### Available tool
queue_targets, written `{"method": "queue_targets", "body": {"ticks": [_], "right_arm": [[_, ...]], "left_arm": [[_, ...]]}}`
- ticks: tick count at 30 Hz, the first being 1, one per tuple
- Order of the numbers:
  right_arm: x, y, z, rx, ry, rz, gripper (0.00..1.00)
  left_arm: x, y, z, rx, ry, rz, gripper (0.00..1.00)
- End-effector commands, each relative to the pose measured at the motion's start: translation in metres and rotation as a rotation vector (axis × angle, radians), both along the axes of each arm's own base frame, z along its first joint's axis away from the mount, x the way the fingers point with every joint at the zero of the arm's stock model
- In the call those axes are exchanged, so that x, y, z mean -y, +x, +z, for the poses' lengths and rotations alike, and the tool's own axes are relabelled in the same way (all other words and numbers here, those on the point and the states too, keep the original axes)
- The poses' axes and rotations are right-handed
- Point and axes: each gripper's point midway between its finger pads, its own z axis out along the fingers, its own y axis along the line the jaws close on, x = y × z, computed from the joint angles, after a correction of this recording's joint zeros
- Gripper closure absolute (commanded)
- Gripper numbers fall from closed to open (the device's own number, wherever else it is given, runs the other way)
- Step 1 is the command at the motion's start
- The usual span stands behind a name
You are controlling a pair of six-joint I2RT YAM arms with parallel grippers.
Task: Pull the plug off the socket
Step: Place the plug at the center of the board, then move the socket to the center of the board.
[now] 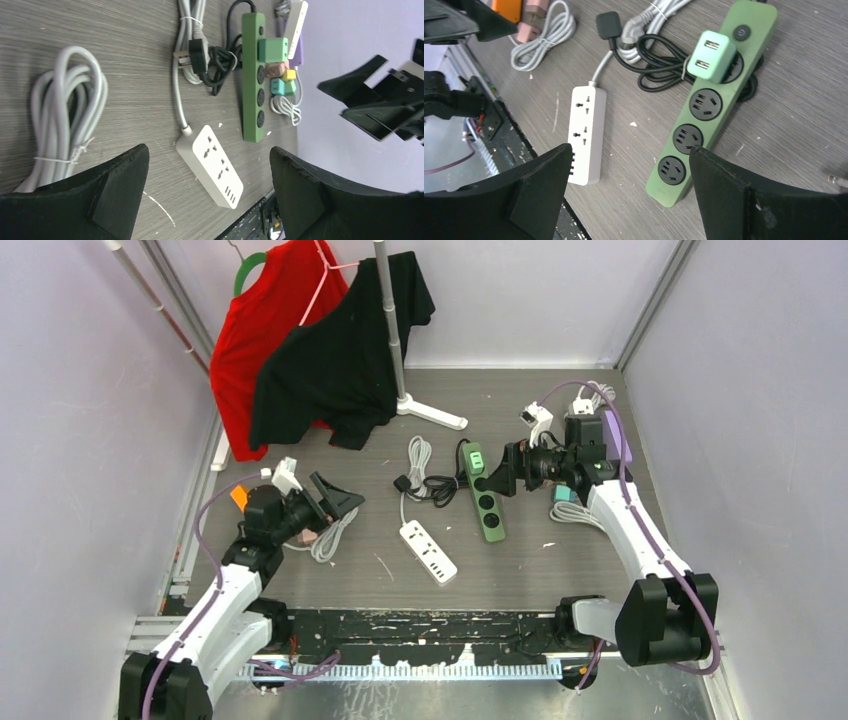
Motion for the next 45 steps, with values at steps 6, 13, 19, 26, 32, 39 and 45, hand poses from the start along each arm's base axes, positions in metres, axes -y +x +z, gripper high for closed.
{"method": "queue_targets", "body": {"ticks": [6, 13, 19, 26, 32, 39, 45], "right_arm": [[0.001, 0.017, -0.034, 0.032, -0.162, -0.031, 0.09], [-0.003, 0.017, -0.048, 0.017, -0.217, -0.007, 0.09], [-0.002, 0.017, -0.052, 0.012, -0.243, -0.006, 0.09], [-0.002, 0.018, -0.057, 0.008, -0.264, -0.007, 0.09], [-0.002, 0.018, -0.065, 0.007, -0.309, -0.003, 0.09], [-0.004, 0.018, -0.072, 0.006, -0.343, 0.006, 0.09], [-0.004, 0.018, -0.077, 0.004, -0.369, 0.008, 0.09]], "left_arm": [[0.021, -0.006, 0.029, 0.121, -0.14, -0.116, 0.11], [0.022, -0.009, 0.029, 0.128, -0.148, -0.129, 0.12], [0.023, -0.009, 0.027, 0.124, -0.154, -0.129, 0.12], [0.024, -0.01, 0.028, 0.127, -0.16, -0.136, 0.11], [0.025, -0.01, 0.027, 0.129, -0.174, -0.136, 0.08], [0.027, -0.008, 0.023, 0.117, -0.195, -0.144, 0.03], [0.028, -0.008, 0.019, 0.103, -0.203, -0.151, 0.02]]}}
